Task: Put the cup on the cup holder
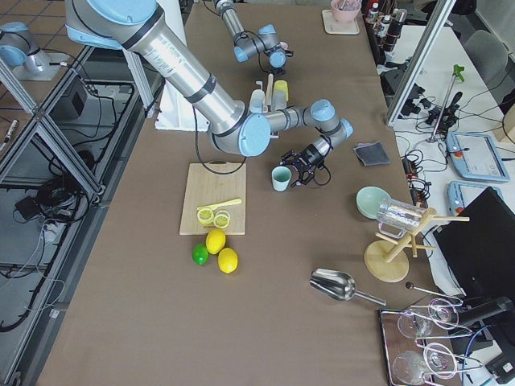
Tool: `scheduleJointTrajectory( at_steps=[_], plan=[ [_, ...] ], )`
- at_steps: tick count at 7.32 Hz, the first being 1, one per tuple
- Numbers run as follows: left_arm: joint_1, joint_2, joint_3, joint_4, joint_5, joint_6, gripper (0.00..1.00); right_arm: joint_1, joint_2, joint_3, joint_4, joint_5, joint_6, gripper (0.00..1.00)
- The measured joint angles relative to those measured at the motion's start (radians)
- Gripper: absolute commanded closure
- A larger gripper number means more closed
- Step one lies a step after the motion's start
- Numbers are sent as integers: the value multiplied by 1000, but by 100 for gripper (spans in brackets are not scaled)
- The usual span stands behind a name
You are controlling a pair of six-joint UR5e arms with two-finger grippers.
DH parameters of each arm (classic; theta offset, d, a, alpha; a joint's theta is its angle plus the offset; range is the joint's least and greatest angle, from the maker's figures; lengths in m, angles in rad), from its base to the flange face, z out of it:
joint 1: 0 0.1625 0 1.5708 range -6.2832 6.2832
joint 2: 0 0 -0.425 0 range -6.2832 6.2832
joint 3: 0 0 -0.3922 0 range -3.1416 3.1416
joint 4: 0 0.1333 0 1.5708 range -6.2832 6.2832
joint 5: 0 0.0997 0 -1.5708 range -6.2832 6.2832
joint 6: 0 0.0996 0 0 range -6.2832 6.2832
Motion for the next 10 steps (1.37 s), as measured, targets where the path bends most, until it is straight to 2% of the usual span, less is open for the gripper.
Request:
scheduleJointTrajectory(
  at_steps=[6, 8, 9, 10],
  plan=[
    [-24, 96, -52, -107, 7, 45, 3, -6, -7, 1, -26, 7, -76, 0],
    [-35, 121, -66, -136, 7, 65, 27, -13, -8, 8, -49, 11, -80, 1],
    [-38, 135, -84, -147, 7, 73, 52, -14, -8, 10, -58, 12, -82, 3],
    [-40, 151, -112, -152, 7, 85, 84, -16, -8, 14, -66, 12, -83, 10]
  ],
)
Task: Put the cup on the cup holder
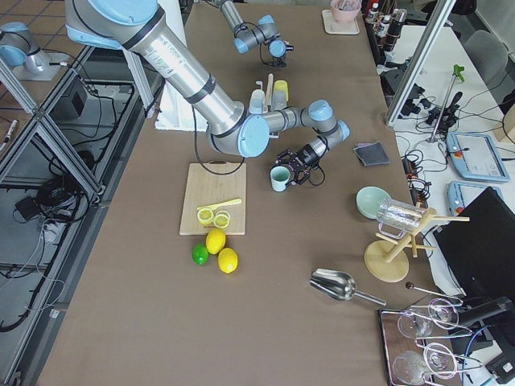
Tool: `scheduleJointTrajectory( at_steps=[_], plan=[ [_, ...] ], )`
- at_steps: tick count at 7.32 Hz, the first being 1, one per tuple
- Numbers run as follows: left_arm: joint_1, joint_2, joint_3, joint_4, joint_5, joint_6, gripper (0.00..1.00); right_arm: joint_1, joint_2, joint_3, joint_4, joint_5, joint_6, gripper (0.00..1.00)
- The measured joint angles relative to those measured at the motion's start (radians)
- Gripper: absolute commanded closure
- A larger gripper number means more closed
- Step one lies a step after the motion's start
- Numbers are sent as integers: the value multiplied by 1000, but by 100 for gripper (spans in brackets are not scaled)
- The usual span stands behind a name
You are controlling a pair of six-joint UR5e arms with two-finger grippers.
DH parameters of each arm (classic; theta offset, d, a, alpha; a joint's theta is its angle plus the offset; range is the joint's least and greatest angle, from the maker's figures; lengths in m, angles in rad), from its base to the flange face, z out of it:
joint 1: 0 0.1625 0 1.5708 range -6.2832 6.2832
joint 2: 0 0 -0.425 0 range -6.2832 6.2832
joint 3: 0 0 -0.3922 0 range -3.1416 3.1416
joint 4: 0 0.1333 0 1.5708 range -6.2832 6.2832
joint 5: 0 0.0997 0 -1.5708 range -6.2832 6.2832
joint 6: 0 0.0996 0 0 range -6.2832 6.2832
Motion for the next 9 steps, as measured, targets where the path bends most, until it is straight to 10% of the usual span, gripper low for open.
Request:
scheduleJointTrajectory(
  at_steps=[2, 9],
  plan=[
    [-19, 17, -55, -3, 0, 50, 100, -8, -5, 11, -9, 0, -1, 23],
    [-189, 40, -362, -52, -7, 284, 100, 28, -30, 112, -9, -25, -14, 85]
  ],
)
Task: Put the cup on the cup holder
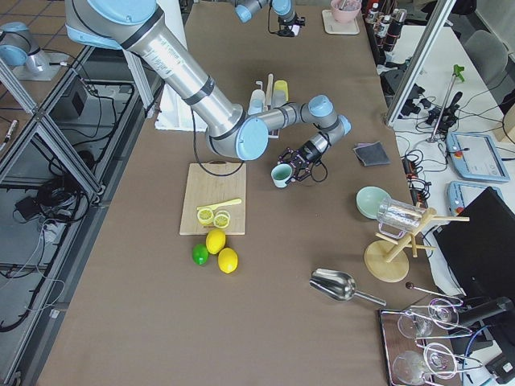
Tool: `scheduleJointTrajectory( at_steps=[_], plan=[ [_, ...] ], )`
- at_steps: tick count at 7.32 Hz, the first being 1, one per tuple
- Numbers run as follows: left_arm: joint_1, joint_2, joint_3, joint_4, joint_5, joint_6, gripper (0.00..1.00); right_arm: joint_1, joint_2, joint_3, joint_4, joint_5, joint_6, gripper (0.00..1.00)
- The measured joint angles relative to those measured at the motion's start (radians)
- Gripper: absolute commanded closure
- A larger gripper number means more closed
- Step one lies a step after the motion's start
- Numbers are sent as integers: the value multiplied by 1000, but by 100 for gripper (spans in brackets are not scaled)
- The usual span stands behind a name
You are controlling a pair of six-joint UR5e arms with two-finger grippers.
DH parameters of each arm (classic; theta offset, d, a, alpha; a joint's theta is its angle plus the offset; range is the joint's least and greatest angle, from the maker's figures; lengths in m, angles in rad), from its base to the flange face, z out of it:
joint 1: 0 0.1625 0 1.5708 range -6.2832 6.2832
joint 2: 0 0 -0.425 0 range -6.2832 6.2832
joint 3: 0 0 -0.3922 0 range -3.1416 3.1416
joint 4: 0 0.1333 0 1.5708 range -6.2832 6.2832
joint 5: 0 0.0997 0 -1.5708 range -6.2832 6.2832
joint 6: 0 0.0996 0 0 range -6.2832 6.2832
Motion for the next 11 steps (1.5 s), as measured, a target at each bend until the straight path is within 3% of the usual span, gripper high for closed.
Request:
scheduleJointTrajectory(
  at_steps=[1, 3, 5, 8, 11],
  plan=[
    [-22, 6, -9, -40, -4, 0, 100, 18, -15, 54, 0, 3, 2, 90],
    [-64, 23, -8, -104, -59, -14, 100, 70, -61, 194, 7, 29, 9, 90],
    [-89, 30, 3, -178, -137, -26, 100, 150, -150, 331, 88, 141, 12, 91],
    [-111, 33, 17, -390, -217, -105, 100, 255, -232, 407, 352, 332, 63, 91],
    [-124, 20, 23, -494, -222, -312, 100, 295, -298, 412, 800, 471, 284, 91]
  ],
)
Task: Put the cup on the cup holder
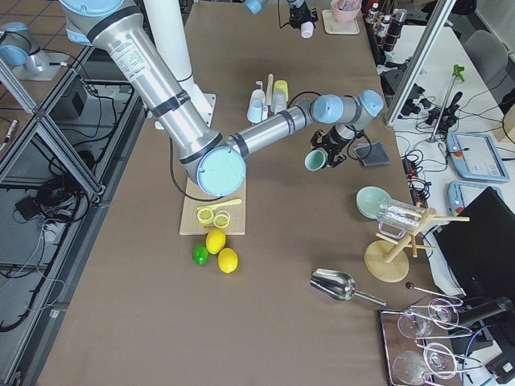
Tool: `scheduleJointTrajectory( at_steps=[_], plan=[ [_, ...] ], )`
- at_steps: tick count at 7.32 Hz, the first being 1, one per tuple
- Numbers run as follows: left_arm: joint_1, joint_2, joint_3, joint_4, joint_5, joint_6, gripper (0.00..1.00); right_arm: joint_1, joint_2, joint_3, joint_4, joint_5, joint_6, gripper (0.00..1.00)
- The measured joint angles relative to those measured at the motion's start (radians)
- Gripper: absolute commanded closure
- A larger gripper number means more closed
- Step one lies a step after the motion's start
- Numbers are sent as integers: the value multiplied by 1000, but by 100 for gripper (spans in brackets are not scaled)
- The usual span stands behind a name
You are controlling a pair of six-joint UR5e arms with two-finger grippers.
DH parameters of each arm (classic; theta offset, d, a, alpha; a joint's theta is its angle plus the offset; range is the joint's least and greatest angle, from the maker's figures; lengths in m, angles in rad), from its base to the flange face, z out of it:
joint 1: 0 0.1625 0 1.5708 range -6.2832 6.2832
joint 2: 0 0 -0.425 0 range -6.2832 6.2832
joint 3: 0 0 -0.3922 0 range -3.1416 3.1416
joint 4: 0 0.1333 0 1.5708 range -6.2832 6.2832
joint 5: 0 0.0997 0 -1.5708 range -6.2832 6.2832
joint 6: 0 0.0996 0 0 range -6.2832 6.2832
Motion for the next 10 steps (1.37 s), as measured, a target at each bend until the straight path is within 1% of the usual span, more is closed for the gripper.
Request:
scheduleJointTrajectory(
  at_steps=[2, 3, 4, 6, 7, 9, 10],
  plan=[
    [-5, 2, -1, -64, -7, -115, 100, 5, -48, -7, 296, 9, 134, 91],
    [-6, 9, -2, -121, -20, -164, 100, 5, -65, -13, 421, 6, 187, 91],
    [-6, 23, -2, -195, -52, -220, 100, 7, -80, -15, 538, 4, 249, 91],
    [-6, 79, -3, -415, -124, -345, 100, 12, -114, -14, 767, 2, 401, 91],
    [-1, 114, -3, -545, -136, -413, 100, 13, -134, -13, 887, 2, 470, 96],
    [38, 174, -2, -827, -142, -540, 100, 25, -173, -15, 1169, -1, 618, 96],
    [67, 192, -3, -954, -142, -581, 100, 30, -187, -16, 1293, -17, 661, 97]
  ],
)
